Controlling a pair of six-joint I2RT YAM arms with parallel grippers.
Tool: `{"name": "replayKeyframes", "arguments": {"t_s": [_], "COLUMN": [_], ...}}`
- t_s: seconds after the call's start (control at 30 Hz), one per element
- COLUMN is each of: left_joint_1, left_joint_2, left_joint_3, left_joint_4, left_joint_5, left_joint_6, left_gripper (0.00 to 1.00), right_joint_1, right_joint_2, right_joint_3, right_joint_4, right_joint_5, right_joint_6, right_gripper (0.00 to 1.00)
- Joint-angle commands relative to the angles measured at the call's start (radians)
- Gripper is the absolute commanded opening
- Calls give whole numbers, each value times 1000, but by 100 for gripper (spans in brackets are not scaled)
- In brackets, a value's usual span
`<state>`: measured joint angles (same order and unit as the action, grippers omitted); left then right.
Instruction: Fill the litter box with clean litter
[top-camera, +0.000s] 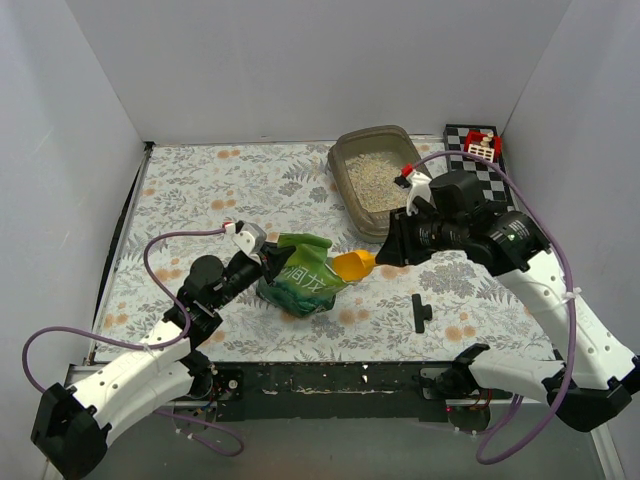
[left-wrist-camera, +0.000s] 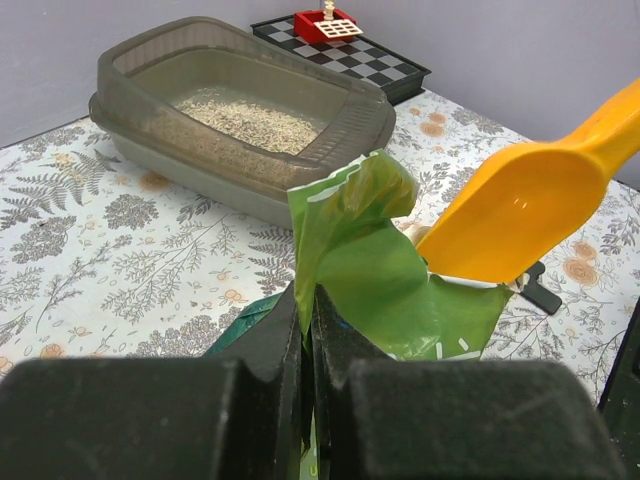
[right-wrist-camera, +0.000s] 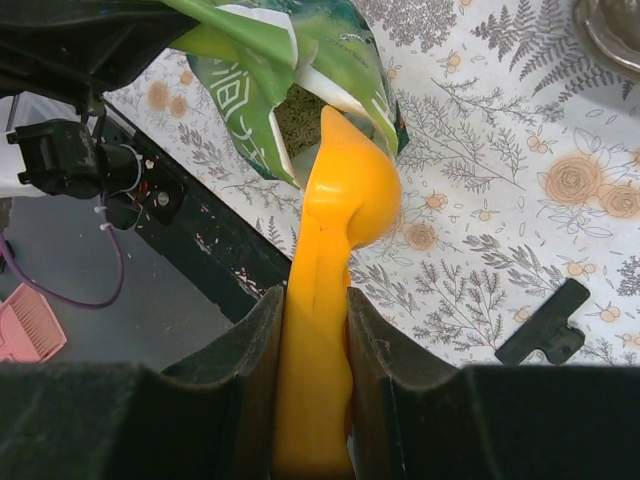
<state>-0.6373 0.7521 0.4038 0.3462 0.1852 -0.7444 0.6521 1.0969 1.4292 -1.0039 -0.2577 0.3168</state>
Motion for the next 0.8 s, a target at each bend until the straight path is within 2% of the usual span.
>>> {"name": "replayKeyframes", "arguments": {"t_s": [0.0, 0.23, 0.5, 0.67, 0.77], "left_joint_1": [5, 5, 5, 5, 4], "left_joint_2": [-30, -36, -31, -45, -50], "left_joint_3": [9, 1, 4, 1, 1], "left_joint_4": [-16, -6, -6, -7, -6], "left_joint_5": [-6, 7, 20, 13, 10], "left_joint_6": [16, 17, 14, 17, 17], "left_gripper": [0, 0, 0, 0, 0], "right_joint_1": [1, 3, 30, 32, 32], "right_joint_2": [23, 127, 365, 449, 465], "right_joint_3": [-65, -108, -88, -176, -304], "right_joint_4": [120, 205, 208, 344, 543], "right_joint_5": [-40, -34, 5, -11, -106], "right_joint_6": [44, 139, 177, 249, 316], "right_gripper": [1, 1, 1, 1, 1]}}
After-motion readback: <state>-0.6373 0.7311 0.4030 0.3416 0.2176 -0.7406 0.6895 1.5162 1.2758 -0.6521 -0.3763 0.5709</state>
